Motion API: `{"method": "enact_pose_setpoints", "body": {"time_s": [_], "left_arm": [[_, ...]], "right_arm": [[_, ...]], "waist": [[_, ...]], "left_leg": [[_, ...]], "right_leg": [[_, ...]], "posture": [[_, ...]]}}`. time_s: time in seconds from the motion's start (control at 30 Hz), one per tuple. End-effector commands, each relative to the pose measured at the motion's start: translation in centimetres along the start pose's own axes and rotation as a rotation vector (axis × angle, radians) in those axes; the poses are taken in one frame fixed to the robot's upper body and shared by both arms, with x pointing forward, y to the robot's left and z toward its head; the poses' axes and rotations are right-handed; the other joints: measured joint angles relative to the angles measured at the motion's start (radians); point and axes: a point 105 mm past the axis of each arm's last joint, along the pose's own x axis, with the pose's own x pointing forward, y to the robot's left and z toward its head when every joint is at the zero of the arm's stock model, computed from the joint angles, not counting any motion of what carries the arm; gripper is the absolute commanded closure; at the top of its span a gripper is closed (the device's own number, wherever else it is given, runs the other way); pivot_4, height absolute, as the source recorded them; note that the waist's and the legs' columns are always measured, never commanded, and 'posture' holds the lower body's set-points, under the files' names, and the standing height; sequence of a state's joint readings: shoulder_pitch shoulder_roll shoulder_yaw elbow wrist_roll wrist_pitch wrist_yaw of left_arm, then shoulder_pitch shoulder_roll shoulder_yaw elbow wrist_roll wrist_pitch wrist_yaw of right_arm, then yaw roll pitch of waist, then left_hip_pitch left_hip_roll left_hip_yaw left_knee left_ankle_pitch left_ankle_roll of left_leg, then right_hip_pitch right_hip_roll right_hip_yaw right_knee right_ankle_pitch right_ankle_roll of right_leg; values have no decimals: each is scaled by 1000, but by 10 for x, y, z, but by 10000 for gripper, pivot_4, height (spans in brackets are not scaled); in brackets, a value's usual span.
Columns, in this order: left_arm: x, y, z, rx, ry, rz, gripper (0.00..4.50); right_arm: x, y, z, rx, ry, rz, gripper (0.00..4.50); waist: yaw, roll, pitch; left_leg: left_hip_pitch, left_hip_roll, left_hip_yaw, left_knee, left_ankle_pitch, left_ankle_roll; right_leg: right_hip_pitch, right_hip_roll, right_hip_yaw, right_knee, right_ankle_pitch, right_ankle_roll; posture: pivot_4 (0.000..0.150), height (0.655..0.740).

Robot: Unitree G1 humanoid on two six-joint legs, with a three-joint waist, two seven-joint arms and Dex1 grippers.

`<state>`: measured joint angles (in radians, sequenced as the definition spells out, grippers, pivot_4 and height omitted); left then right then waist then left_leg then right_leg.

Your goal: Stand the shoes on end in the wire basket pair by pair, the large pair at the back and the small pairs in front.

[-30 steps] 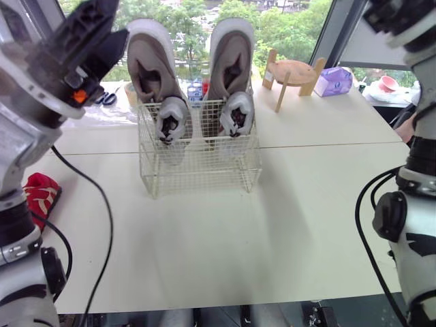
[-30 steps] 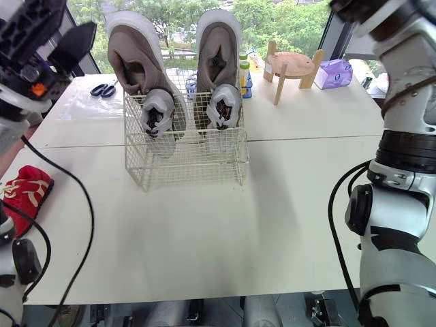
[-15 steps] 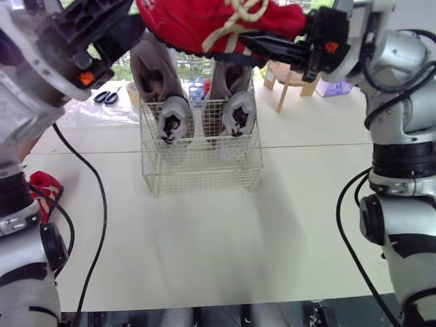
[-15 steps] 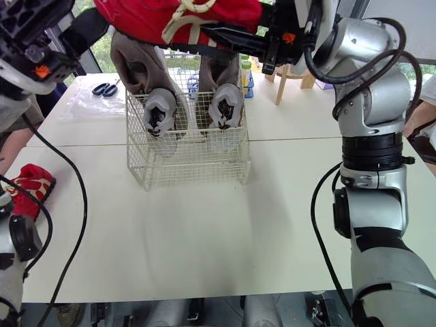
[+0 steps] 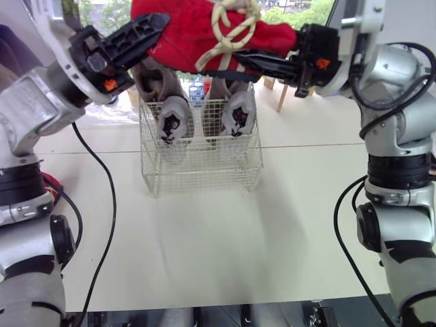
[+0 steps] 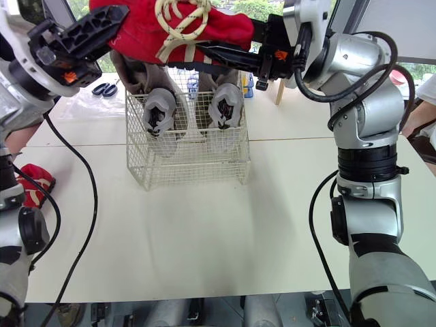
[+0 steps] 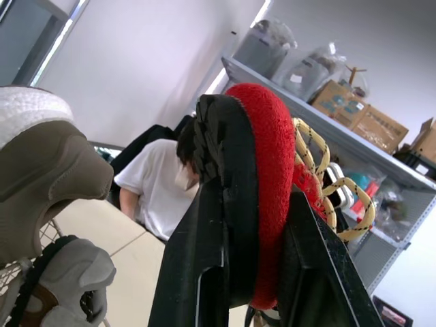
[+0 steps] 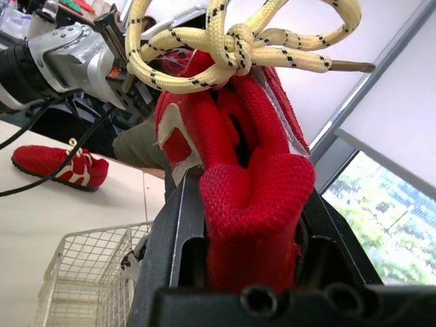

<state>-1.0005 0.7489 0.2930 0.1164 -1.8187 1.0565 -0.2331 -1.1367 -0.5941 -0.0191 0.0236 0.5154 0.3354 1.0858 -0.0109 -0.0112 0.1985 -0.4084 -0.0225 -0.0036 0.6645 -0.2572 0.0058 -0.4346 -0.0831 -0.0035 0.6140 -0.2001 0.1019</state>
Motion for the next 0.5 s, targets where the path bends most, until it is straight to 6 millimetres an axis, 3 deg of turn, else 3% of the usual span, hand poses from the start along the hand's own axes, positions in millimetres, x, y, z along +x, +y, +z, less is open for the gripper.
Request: {"method": "enact_pose_setpoints", "body": {"time_s": [0.03, 0.13, 0.23, 0.37, 0.5], "left_arm": [[-7, -16, 15, 11, -145, -56, 42688], [-17, -21, 22, 14, -316, -59, 42688], [-22, -23, 26, 42, -510, -55, 42688], [-14, -20, 17, 34, -620, -62, 42688], [1, -12, 2, -1, -618, -76, 42688]], "right_arm": [[-15, -13, 12, 152, -130, -120, 27286], [-42, -33, 4, 409, -315, -333, 13534], [-55, -38, -8, 699, -572, -517, 313], [-35, -25, -19, 974, -748, -584, 313], [-5, -11, -15, 1072, -783, -551, 313]], "waist": [[0, 0, 0], [1, -1, 0], [2, -1, 0], [0, 0, -1], [0, 0, -1]], "left_leg": [[0, 0, 0, 0, 0, 0], [0, 0, 0, -1, 0, -1], [-1, 0, -1, -2, 1, -2], [-1, 0, 0, -2, 1, -2], [-1, -1, 2, -3, 1, -2]], "right_leg": [[0, 0, 0, 0, 0, 0], [0, -4, 0, 0, 0, 0], [-1, -6, 0, -1, 1, -1], [-1, -6, 0, -1, 1, -1], [-3, -2, 0, 1, 1, -1]], "posture": [[1500, 7400], [1500, 7400], [1500, 7400], [1500, 7400], [1500, 7400]]}}
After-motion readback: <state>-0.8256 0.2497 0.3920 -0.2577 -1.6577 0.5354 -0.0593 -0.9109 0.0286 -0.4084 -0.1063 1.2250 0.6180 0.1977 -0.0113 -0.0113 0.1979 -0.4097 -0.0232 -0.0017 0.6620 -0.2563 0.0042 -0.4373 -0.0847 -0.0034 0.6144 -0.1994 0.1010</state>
